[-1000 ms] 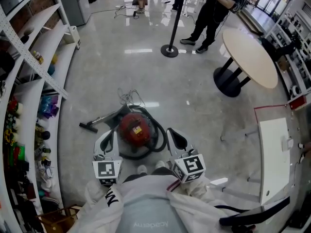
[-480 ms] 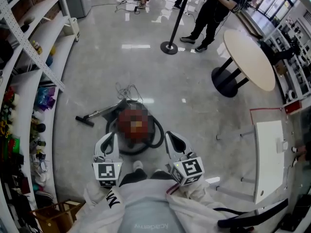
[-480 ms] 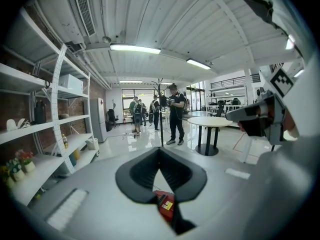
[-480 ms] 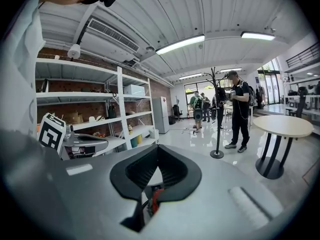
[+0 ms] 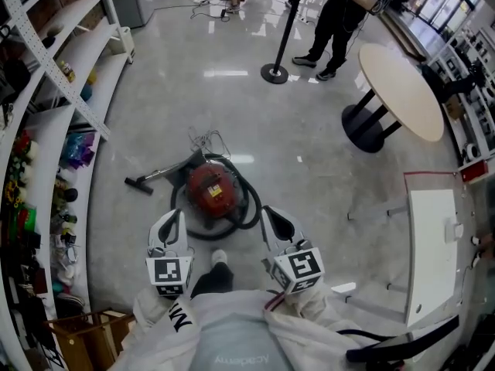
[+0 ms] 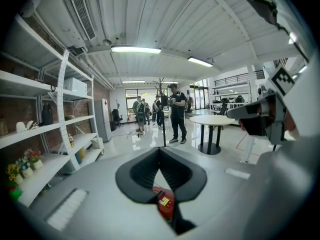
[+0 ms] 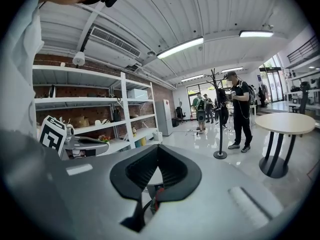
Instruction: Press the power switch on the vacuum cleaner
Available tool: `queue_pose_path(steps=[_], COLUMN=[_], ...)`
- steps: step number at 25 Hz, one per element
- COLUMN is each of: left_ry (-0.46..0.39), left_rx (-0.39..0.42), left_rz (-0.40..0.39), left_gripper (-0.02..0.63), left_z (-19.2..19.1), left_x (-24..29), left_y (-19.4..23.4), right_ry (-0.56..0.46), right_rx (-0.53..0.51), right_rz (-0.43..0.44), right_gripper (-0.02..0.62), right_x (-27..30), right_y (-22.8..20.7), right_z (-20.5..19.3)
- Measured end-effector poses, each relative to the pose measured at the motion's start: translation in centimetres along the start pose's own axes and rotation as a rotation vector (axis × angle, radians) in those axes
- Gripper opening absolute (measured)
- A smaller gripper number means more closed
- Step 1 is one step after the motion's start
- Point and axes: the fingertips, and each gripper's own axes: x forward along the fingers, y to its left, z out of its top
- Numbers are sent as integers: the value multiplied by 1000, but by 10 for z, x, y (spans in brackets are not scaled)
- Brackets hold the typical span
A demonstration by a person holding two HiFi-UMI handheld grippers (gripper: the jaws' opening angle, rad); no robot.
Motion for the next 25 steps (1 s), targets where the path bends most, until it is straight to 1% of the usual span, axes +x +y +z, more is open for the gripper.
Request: queue_pose_path(steps=[6, 9, 16, 25], left_ry=[-14, -11, -23, -38], left_rx=[3, 4, 22, 26], left_rz=[45, 64, 87, 99], left_gripper=[0, 0, 0, 0], left_z=[5, 7, 5, -2], left_x=[-25, -38, -67, -106], left_y=[-26, -42, -79, -125], right_ry=[-23, -38, -68, -84], right_rx=[5, 2, -5, -5], right_rz=[17, 40, 86, 105], right_gripper=[0, 0, 0, 1], right_x=[-37, -53, -89, -144], right_y=[-15, -17, -17, -16], right_z=[-6, -6, -13, -29])
